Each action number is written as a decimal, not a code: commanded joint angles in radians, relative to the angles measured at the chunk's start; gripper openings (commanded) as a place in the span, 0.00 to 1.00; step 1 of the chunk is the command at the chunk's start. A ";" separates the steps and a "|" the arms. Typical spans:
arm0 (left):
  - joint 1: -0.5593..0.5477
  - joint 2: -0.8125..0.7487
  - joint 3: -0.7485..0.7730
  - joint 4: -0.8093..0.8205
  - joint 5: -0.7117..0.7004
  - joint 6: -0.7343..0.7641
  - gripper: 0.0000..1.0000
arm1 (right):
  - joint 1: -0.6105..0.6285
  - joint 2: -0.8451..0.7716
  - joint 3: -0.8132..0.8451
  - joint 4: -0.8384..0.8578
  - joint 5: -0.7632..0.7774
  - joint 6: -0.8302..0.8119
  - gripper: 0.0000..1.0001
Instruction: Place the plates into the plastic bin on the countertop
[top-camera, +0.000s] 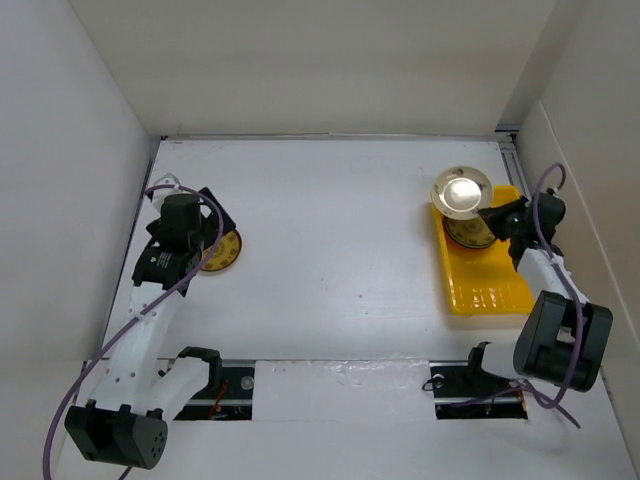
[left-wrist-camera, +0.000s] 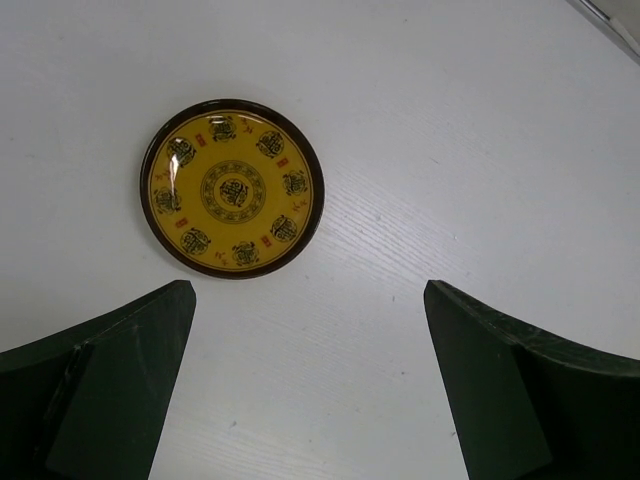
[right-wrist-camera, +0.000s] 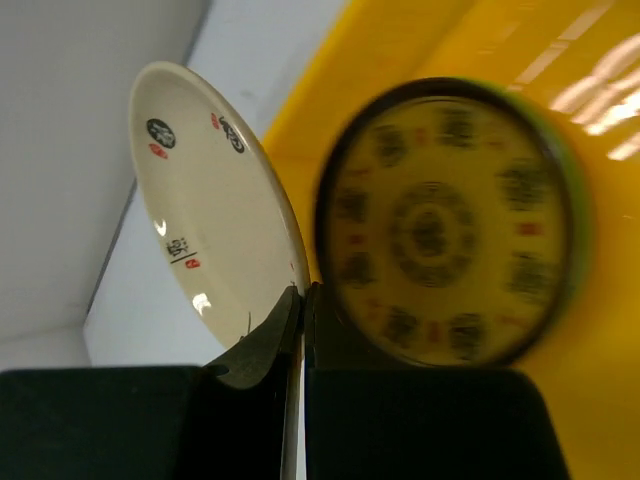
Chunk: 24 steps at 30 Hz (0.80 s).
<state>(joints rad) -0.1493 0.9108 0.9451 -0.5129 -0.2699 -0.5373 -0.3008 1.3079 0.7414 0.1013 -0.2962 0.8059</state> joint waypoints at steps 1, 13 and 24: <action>0.001 -0.006 0.024 0.022 0.017 0.014 1.00 | -0.104 -0.010 -0.027 0.005 -0.060 -0.056 0.00; 0.001 0.022 0.024 0.022 0.037 0.014 1.00 | -0.170 -0.029 -0.080 -0.020 -0.038 -0.065 0.00; 0.001 0.022 0.024 0.022 0.037 0.014 1.00 | -0.161 -0.320 -0.051 -0.218 0.124 -0.086 0.88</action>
<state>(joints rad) -0.1493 0.9344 0.9451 -0.5125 -0.2363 -0.5346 -0.4644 1.1019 0.6468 -0.0681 -0.2684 0.7326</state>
